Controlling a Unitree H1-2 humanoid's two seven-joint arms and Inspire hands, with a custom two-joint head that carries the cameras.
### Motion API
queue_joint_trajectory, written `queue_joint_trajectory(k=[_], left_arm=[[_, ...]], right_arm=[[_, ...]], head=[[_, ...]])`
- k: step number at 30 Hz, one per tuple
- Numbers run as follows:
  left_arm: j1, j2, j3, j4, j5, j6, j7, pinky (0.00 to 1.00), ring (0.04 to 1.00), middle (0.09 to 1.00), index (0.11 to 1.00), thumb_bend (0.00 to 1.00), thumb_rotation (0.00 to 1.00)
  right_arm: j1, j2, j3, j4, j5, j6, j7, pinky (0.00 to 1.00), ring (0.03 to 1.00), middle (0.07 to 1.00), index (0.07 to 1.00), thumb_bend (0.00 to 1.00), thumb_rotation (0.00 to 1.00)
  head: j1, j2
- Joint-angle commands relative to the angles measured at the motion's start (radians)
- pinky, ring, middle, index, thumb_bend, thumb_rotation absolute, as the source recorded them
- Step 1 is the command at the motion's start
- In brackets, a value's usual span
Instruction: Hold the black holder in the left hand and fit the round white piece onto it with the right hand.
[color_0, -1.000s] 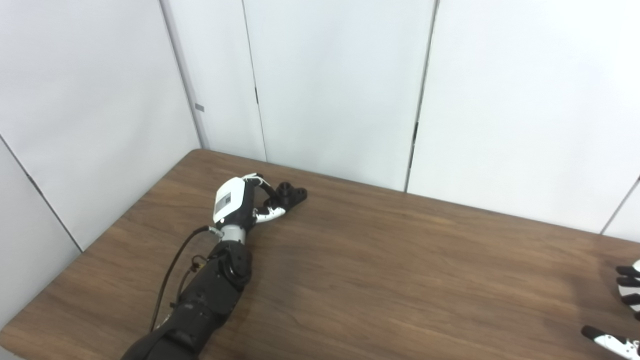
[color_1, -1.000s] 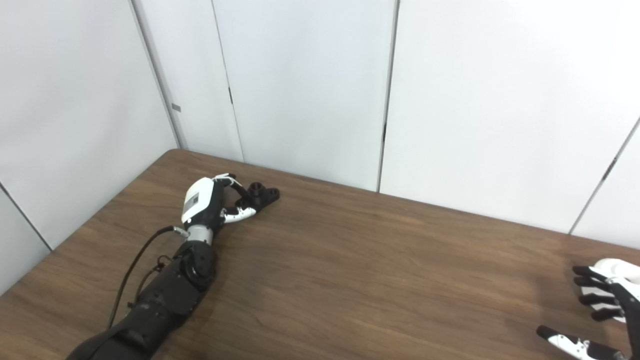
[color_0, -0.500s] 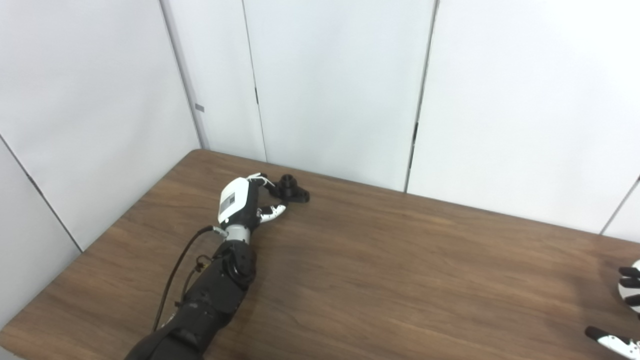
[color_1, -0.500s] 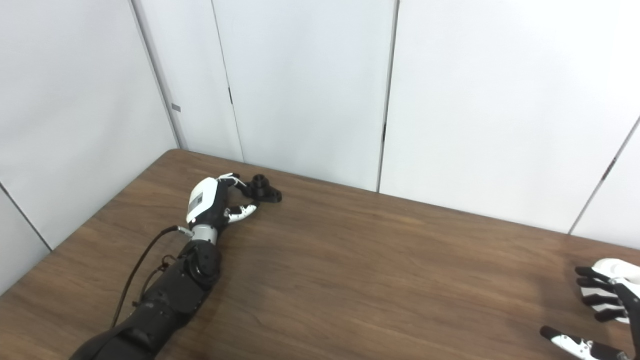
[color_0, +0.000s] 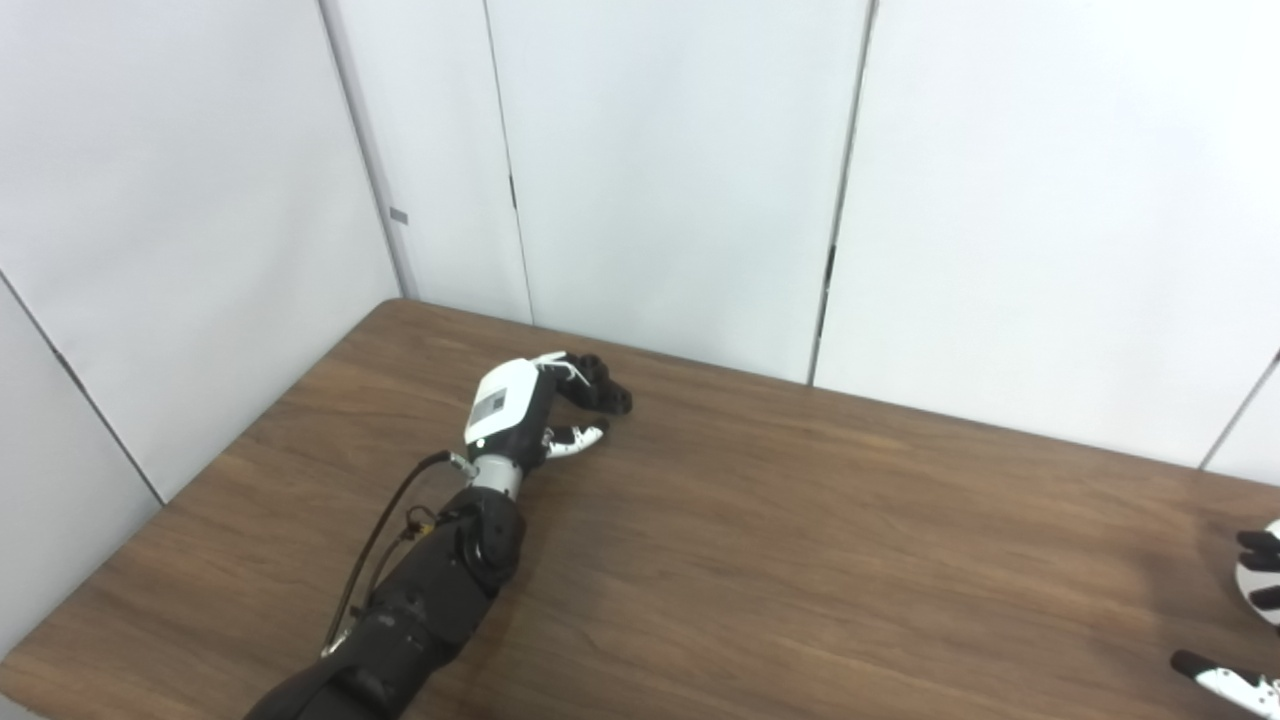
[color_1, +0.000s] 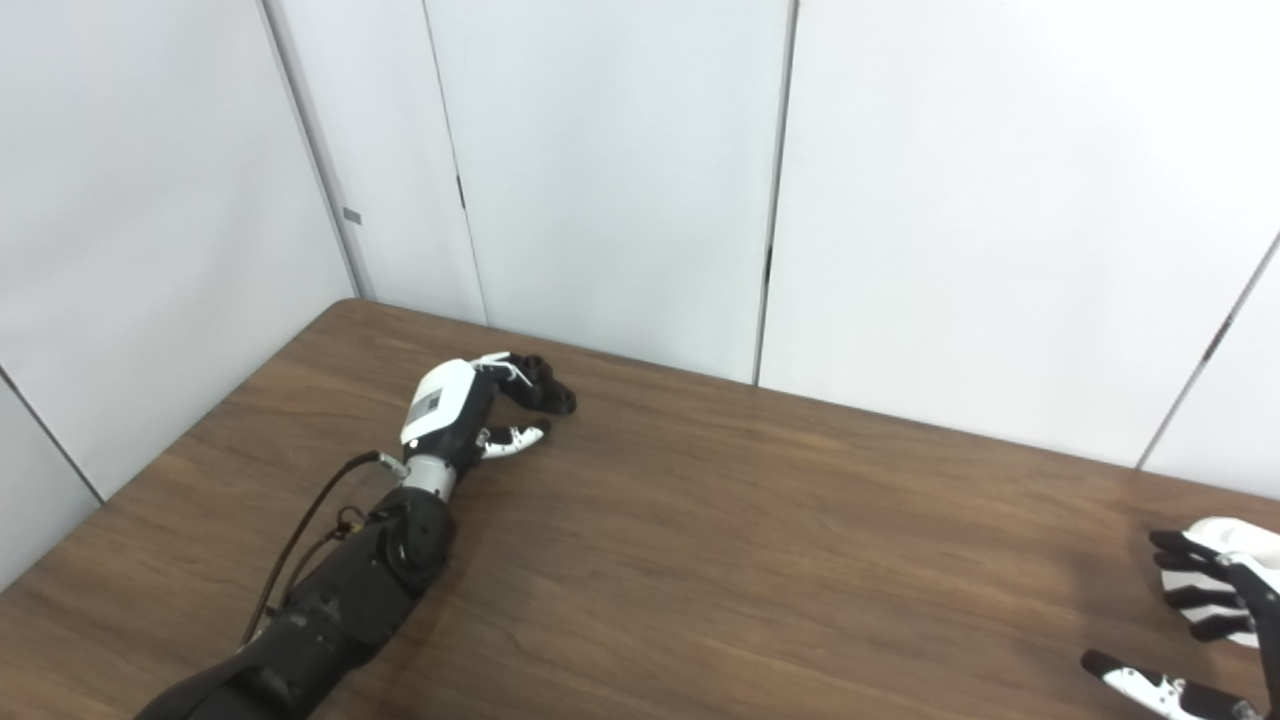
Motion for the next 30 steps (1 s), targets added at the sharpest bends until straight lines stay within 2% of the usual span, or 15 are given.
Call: queue_joint_trajectory(k=[1,3,9,15,23,30], left_arm=[[0.013,-0.017,-0.007,-0.001,0.000,-0.001,-0.006,0.74,0.885,0.848,0.482,0.52,0.07],[0.011,-0.019,0.002,0.003,-0.006,-0.010,-0.001,0.74,0.883,0.849,0.482,0.52,0.07],[0.020,-0.006,0.018,-0.040,0.003,0.032,-0.013,0.75,0.881,0.853,0.478,0.52,0.07],[0.053,0.028,0.047,-0.114,-0.004,0.020,-0.028,0.76,0.889,0.837,0.475,0.52,0.08],[0.071,0.082,0.103,-0.208,-0.008,0.061,-0.079,0.76,0.897,0.835,0.475,0.52,0.08],[0.040,0.131,0.120,-0.207,0.030,0.074,-0.071,0.74,0.867,0.846,0.487,0.52,0.08]], right_arm=[[-0.038,-0.008,-0.010,-0.035,0.000,-0.005,-0.010,0.49,0.607,0.694,0.717,0.66,0.06],[-0.040,-0.010,-0.009,-0.030,-0.002,-0.009,-0.014,0.49,0.607,0.690,0.714,0.67,0.05],[-0.043,-0.008,-0.010,-0.016,0.007,-0.015,-0.016,0.50,0.611,0.696,0.717,0.67,0.04],[-0.048,-0.004,-0.005,-0.004,0.007,-0.019,-0.018,0.50,0.602,0.691,0.717,0.67,0.03],[-0.051,-0.001,0.000,0.004,0.007,-0.024,-0.018,0.49,0.607,0.696,0.719,0.67,0.00],[-0.048,-0.001,0.002,0.016,0.006,-0.044,-0.030,0.50,0.598,0.689,0.716,0.68,0.00]], head=[[0.002,0.002],[0.003,0.001],[0.010,0.000],[0.020,0.003],[0.025,0.002],[0.032,0.006]])
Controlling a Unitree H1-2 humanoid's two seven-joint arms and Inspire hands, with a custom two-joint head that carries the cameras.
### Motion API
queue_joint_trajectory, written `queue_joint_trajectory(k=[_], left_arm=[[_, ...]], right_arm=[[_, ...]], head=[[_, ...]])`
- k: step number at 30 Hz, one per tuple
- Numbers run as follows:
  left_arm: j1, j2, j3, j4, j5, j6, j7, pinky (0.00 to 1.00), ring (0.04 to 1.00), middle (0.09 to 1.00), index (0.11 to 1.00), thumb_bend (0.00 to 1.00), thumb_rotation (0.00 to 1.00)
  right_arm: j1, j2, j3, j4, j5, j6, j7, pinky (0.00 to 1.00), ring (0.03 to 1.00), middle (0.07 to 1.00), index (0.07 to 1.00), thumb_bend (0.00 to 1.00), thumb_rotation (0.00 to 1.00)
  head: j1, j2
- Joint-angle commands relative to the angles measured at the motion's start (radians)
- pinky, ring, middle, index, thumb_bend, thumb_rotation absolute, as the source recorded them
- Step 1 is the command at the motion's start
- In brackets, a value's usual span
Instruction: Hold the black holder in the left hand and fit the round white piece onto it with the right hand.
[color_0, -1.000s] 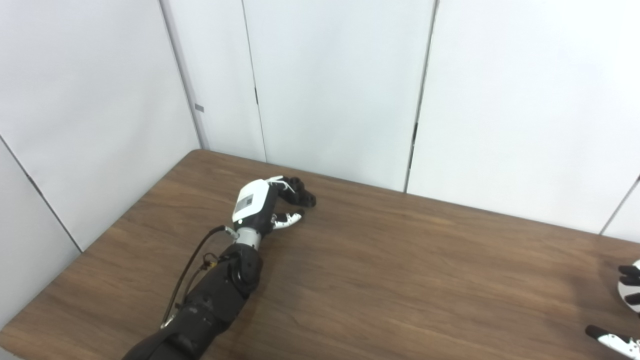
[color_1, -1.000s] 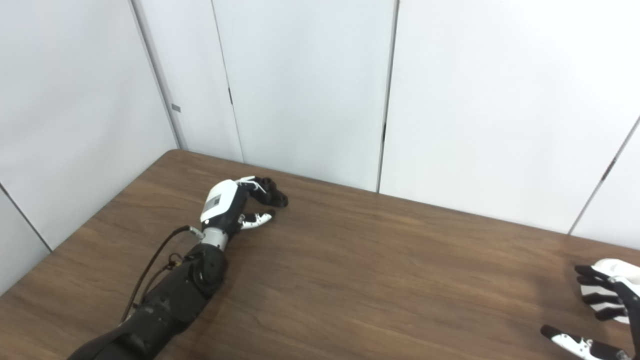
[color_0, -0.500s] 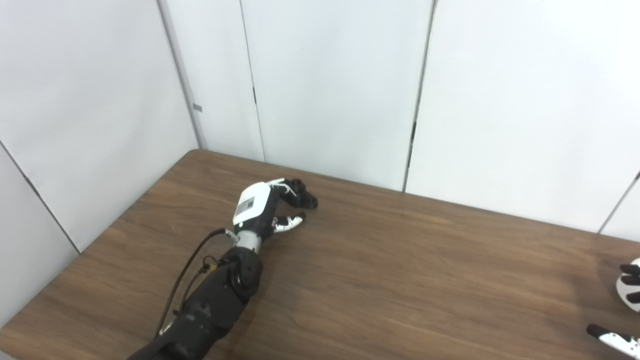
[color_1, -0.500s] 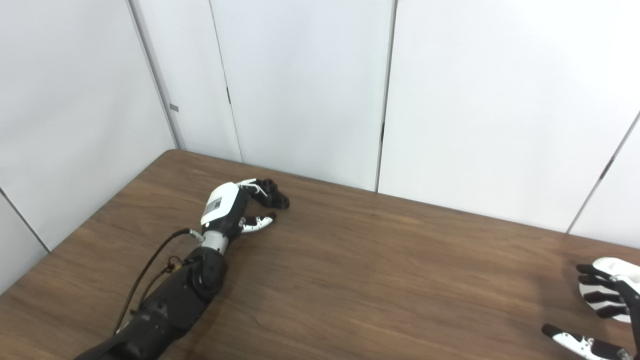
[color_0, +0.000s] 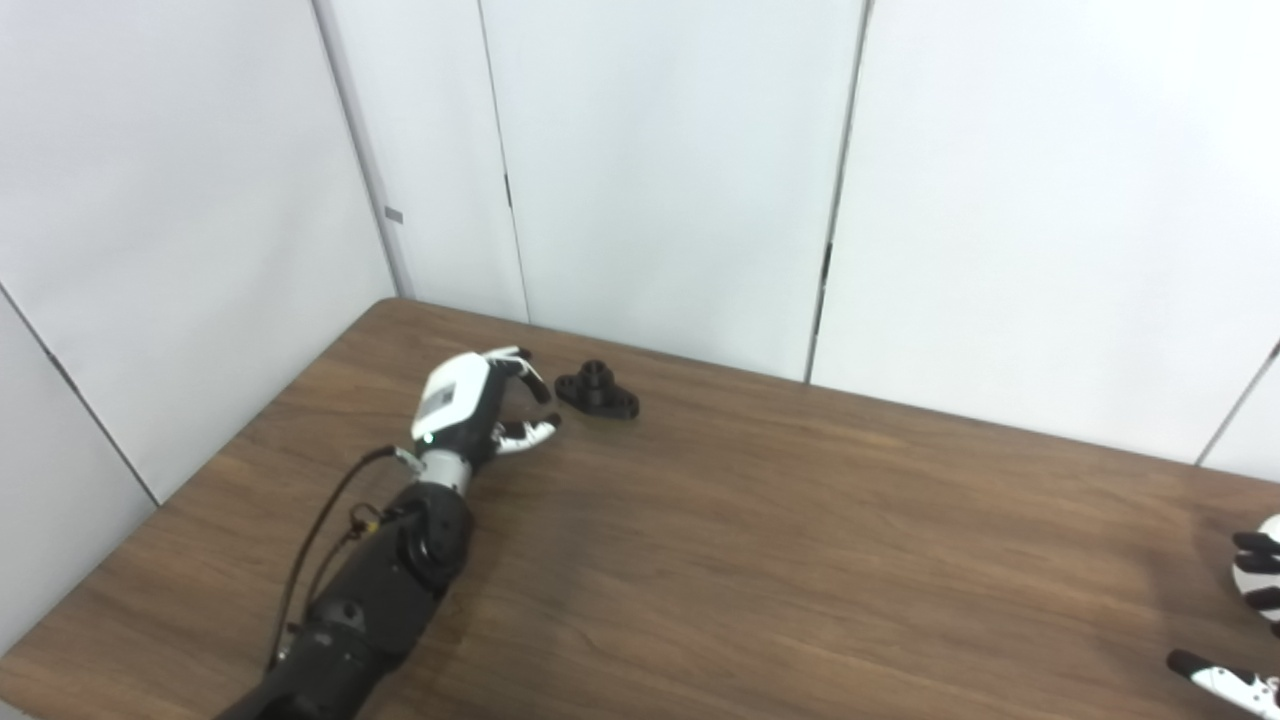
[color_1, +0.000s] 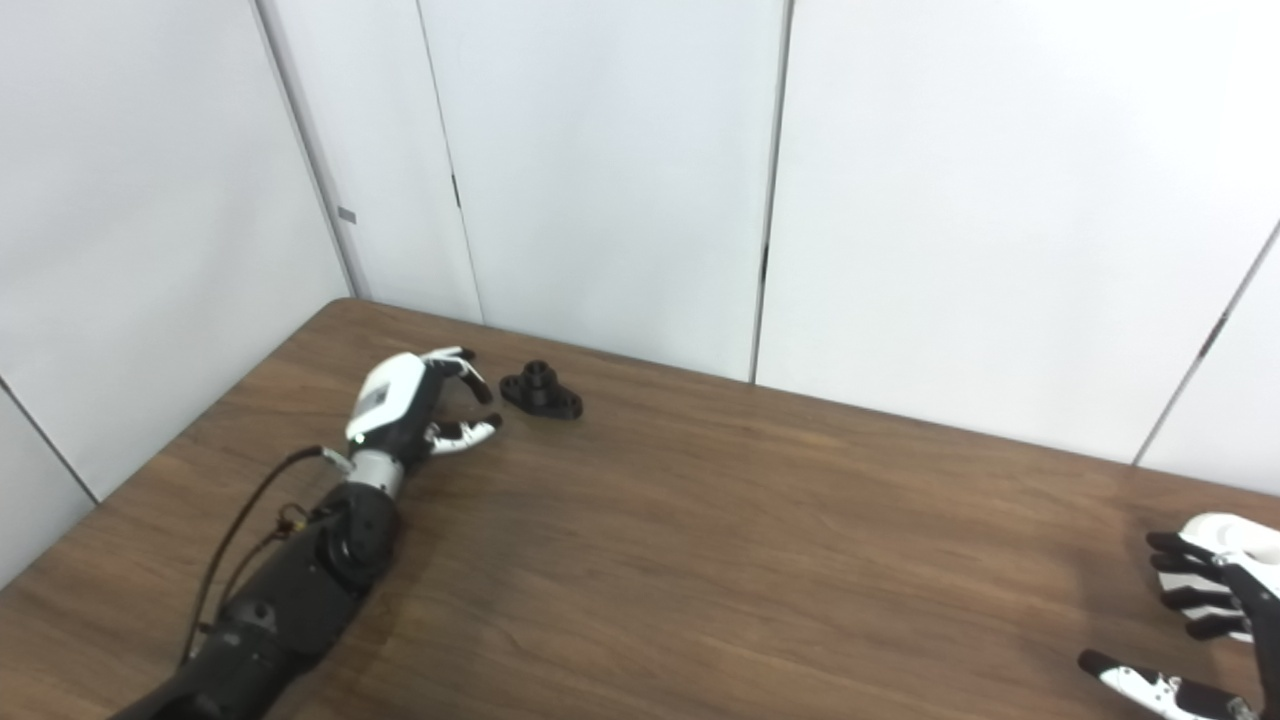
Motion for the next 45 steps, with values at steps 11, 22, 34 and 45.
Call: queue_joint_trajectory(k=[11,22,34,45], left_arm=[[-0.086,0.055,0.009,0.031,0.030,-0.034,0.045,0.71,0.873,0.862,0.570,0.77,0.19],[-0.172,0.118,-0.066,0.006,0.052,0.099,-0.197,0.89,0.991,0.997,0.820,1.00,0.29],[-0.239,0.157,-0.129,0.033,0.070,0.072,-0.283,0.90,1.000,0.991,0.764,1.00,0.22],[-0.282,0.172,-0.188,0.096,0.109,-0.012,-0.288,0.86,0.987,0.957,0.692,1.00,0.15]], right_arm=[[-0.032,-0.013,-0.007,-0.006,0.005,-0.059,-0.030,0.51,0.609,0.695,0.717,0.67,0.00],[-0.021,-0.014,-0.012,-0.031,0.007,-0.037,-0.019,0.51,0.608,0.697,0.725,0.66,0.02],[-0.003,-0.008,-0.013,-0.057,0.007,-0.020,-0.013,0.49,0.594,0.693,0.722,0.66,0.06],[0.016,0.003,-0.013,-0.083,0.000,-0.007,-0.015,0.49,0.593,0.691,0.721,0.66,0.04]], head=[[0.001,0.004],[-0.009,0.004],[-0.029,0.002],[-0.053,0.004]])
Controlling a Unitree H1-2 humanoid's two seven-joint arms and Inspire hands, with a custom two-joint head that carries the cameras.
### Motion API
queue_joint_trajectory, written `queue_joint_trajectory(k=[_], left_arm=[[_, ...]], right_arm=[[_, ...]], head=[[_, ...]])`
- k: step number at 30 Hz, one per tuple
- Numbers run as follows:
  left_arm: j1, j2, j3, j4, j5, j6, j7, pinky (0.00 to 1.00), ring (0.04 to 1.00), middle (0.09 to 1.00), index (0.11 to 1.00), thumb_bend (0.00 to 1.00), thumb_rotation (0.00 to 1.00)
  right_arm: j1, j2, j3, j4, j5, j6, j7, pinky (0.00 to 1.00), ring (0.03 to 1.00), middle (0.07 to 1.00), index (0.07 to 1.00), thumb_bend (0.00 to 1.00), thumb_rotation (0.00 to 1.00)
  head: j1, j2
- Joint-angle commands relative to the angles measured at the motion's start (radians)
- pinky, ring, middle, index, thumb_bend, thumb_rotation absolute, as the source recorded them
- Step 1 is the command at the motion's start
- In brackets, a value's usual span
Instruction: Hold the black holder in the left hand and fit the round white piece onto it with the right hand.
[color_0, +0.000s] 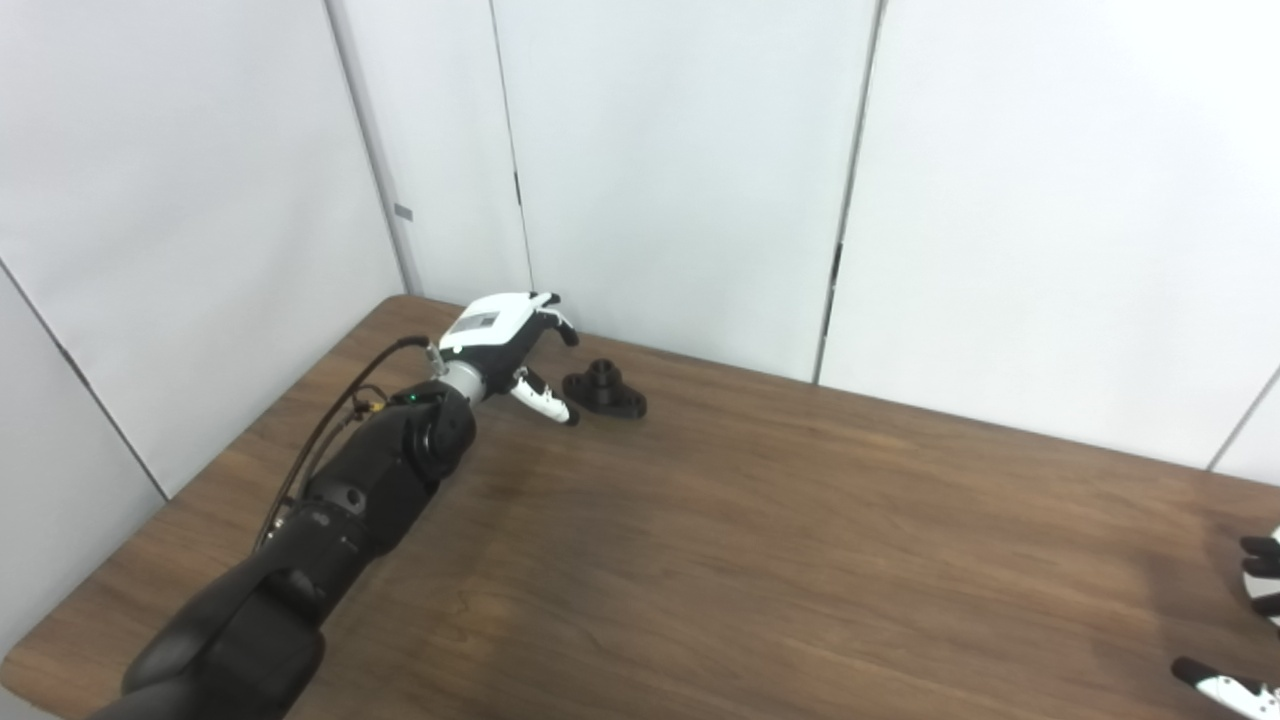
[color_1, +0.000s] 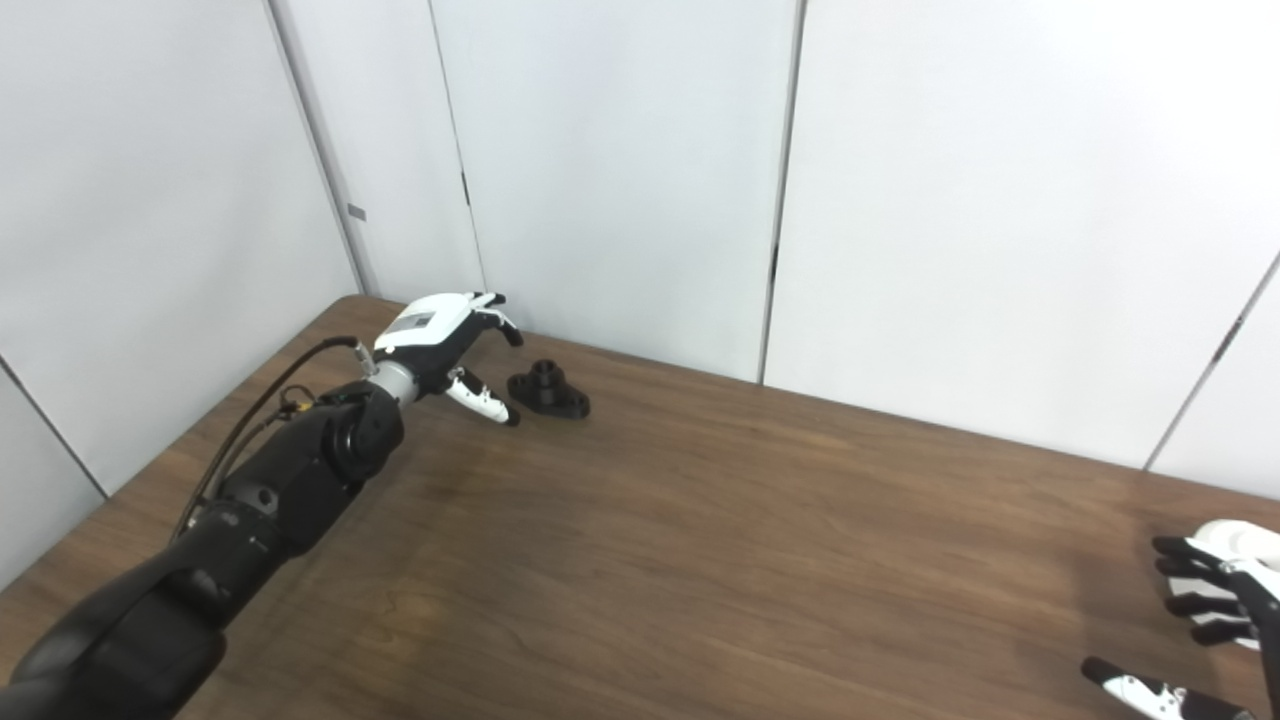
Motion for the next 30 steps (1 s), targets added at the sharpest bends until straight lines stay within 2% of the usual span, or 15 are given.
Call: queue_joint_trajectory(k=[1,6,12,15,19,30], left_arm=[[-0.071,0.040,-0.001,0.009,0.020,-0.037,0.024,0.86,0.985,0.955,0.690,1.00,0.15],[-0.091,0.034,-0.012,0.044,0.037,-0.058,0.038,0.86,0.975,0.944,0.670,1.00,0.13],[-0.108,0.027,-0.019,0.059,0.044,-0.052,0.029,0.89,0.986,0.948,0.677,1.00,0.15],[-0.119,0.015,-0.018,0.079,0.043,-0.055,0.045,0.90,0.984,0.944,0.672,1.00,0.14],[-0.128,0.004,-0.024,0.091,0.047,-0.044,0.042,0.92,0.993,0.951,0.680,0.96,0.14],[-0.148,-0.022,-0.038,0.150,0.062,-0.079,0.092,0.86,0.966,0.929,0.672,0.95,0.20]], right_arm=[[-0.012,0.000,-0.011,-0.043,0.000,-0.005,-0.014,0.49,0.592,0.690,0.721,0.66,0.04],[0.000,0.002,-0.011,-0.061,-0.009,0.019,-0.005,0.51,0.600,0.696,0.728,0.66,0.03],[0.014,0.001,-0.014,-0.072,-0.005,0.020,-0.005,0.51,0.602,0.695,0.731,0.68,0.00],[0.022,-0.001,-0.017,-0.076,-0.006,0.022,-0.006,0.53,0.600,0.693,0.730,0.68,0.00],[0.029,0.000,-0.020,-0.081,-0.007,0.027,-0.005,0.53,0.597,0.690,0.727,0.68,0.00],[0.039,-0.002,-0.020,-0.103,-0.012,0.044,0.003,0.55,0.601,0.691,0.730,0.69,0.00]], head=[[-0.003,0.001],[-0.012,0.003],[-0.022,0.007],[-0.025,0.010],[-0.024,0.010],[-0.035,0.013]])
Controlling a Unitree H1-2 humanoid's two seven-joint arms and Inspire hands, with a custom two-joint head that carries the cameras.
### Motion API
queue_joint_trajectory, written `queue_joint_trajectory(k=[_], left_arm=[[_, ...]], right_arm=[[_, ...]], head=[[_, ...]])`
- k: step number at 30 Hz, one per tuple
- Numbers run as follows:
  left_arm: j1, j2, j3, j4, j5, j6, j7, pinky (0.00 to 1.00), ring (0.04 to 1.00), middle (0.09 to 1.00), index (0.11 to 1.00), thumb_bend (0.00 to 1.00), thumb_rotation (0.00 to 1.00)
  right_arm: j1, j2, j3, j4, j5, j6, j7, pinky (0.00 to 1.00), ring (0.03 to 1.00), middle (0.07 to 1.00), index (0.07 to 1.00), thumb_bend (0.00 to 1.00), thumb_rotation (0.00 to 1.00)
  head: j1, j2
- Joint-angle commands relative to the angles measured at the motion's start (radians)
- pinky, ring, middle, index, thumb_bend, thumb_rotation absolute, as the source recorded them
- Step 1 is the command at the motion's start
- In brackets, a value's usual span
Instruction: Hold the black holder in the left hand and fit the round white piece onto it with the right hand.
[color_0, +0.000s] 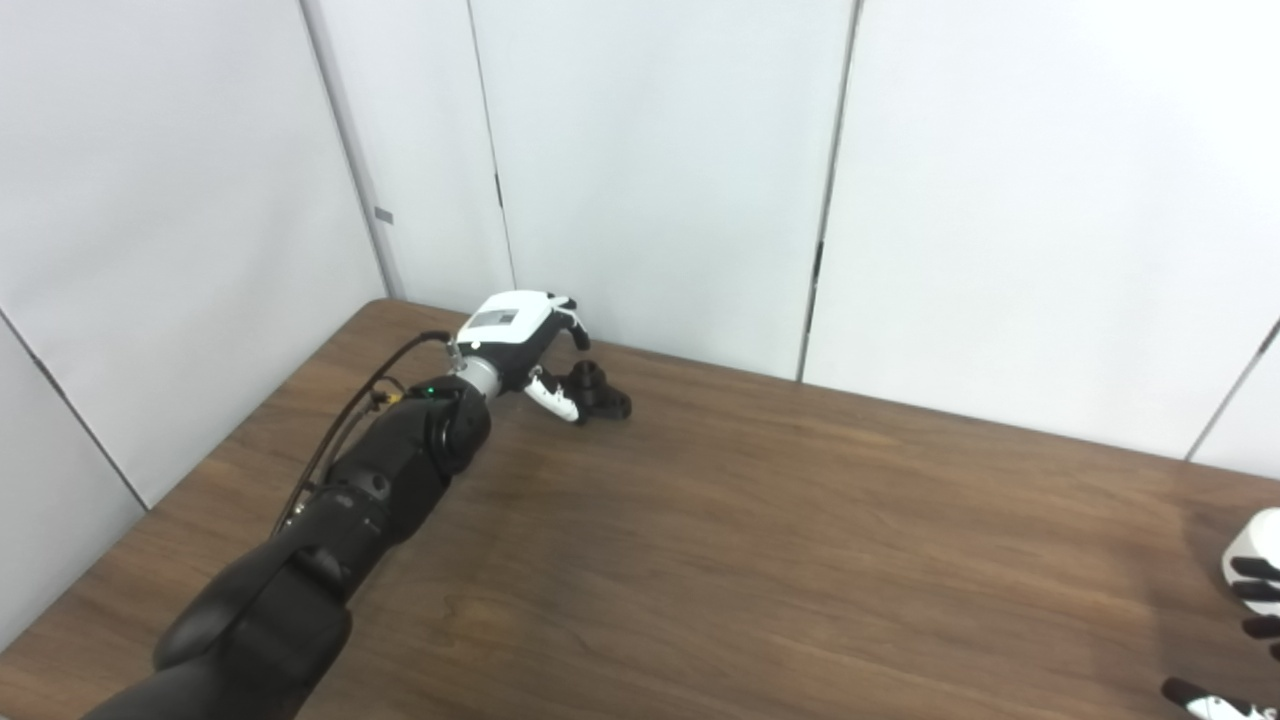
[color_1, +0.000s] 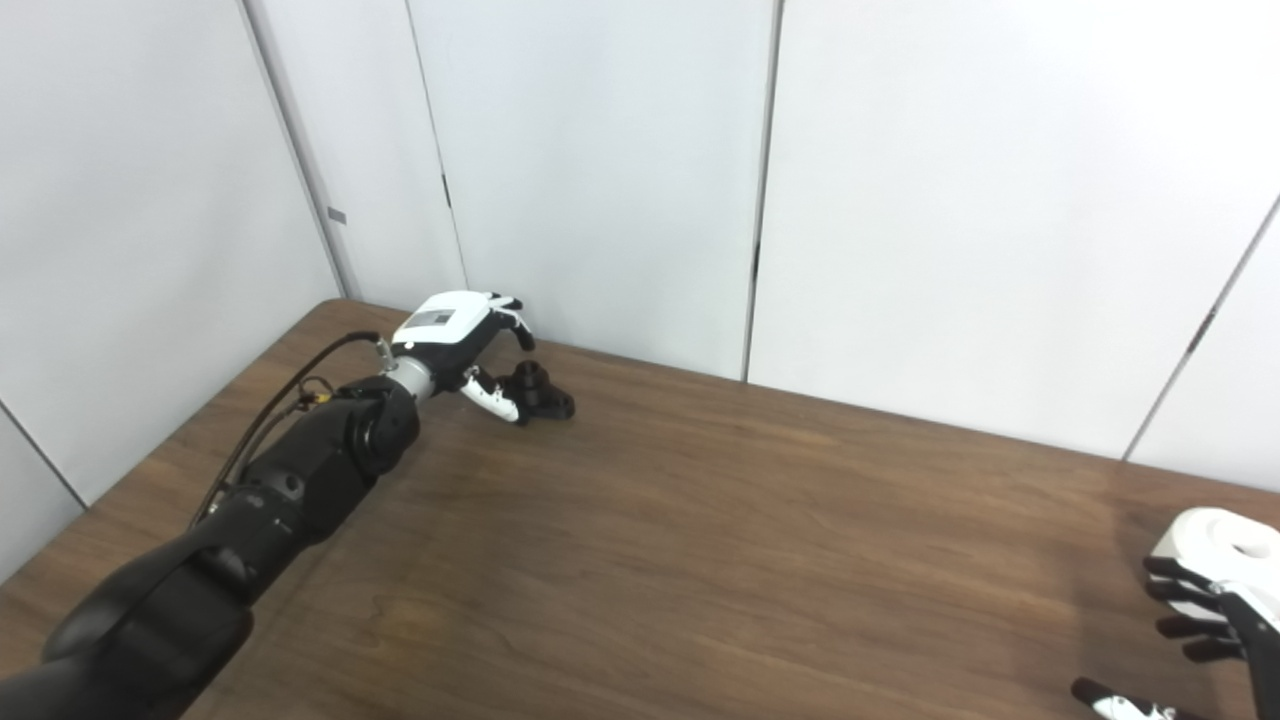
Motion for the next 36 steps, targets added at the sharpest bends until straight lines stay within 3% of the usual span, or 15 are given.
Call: queue_joint_trajectory(k=[1,10,13,14,15,17,22,26,31,36], left_arm=[[-0.064,0.023,0.009,-0.006,-0.001,-0.009,0.036,0.86,0.966,0.927,0.671,0.95,0.19],[-0.088,-0.003,0.001,0.061,-0.011,-0.040,0.044,0.88,0.970,0.923,0.642,0.95,0.21],[-0.089,-0.012,0.000,0.091,-0.012,-0.040,0.055,0.90,0.970,0.912,0.572,0.95,0.17],[-0.090,-0.012,-0.004,0.098,-0.008,-0.035,0.055,0.92,0.973,0.911,0.531,0.74,0.12],[-0.090,-0.011,-0.010,0.103,-0.002,-0.032,0.057,0.94,0.976,0.912,0.505,0.61,0.09],[-0.088,-0.009,-0.024,0.105,0.014,-0.017,0.061,0.93,0.969,0.903,0.491,0.55,0.08],[-0.088,-0.005,-0.056,0.121,0.037,0.001,0.072,0.89,0.945,0.867,0.480,0.52,0.08],[-0.074,-0.013,-0.052,0.124,0.029,0.004,0.107,0.89,0.909,0.818,0.476,0.52,0.07],[-0.063,-0.012,-0.058,0.121,0.026,0.004,0.099,0.90,0.901,0.798,0.475,0.52,0.08],[-0.020,-0.010,-0.046,0.033,0.018,0.028,0.080,0.89,0.902,0.806,0.476,0.52,0.08]], right_arm=[[-0.015,-0.007,-0.013,-0.038,0.002,-0.007,-0.008,0.55,0.602,0.691,0.730,0.69,0.00],[-0.003,-0.008,-0.017,-0.052,0.000,-0.007,-0.009,0.53,0.594,0.683,0.725,0.69,0.00],[0.002,-0.007,-0.020,-0.061,0.001,0.002,-0.005,0.52,0.597,0.682,0.724,0.69,0.00],[0.002,-0.007,-0.022,-0.061,0.002,0.003,-0.005,0.52,0.597,0.682,0.724,0.69,0.00],[0.003,-0.008,-0.023,-0.061,0.004,0.001,-0.006,0.52,0.597,0.681,0.723,0.69,0.00],[0.004,-0.010,-0.026,-0.060,0.008,-0.001,-0.005,0.51,0.600,0.682,0.723,0.69,0.00],[0.005,-0.013,-0.029,-0.056,0.008,-0.004,-0.004,0.53,0.614,0.690,0.727,0.68,0.00],[0.004,-0.016,-0.031,-0.056,0.004,-0.002,-0.002,0.55,0.619,0.693,0.732,0.68,0.00],[0.002,-0.016,-0.033,-0.063,0.004,0.004,0.005,0.56,0.620,0.695,0.732,0.68,0.00],[-0.003,-0.015,-0.030,-0.052,0.009,-0.022,-0.002,0.55,0.615,0.695,0.730,0.69,0.00]], head=[[-0.001,0.002],[-0.004,0.013],[-0.005,0.014],[-0.004,0.017],[-0.003,0.017],[0.000,0.018],[0.003,0.021],[0.007,0.026],[0.010,0.027],[0.009,0.030]])
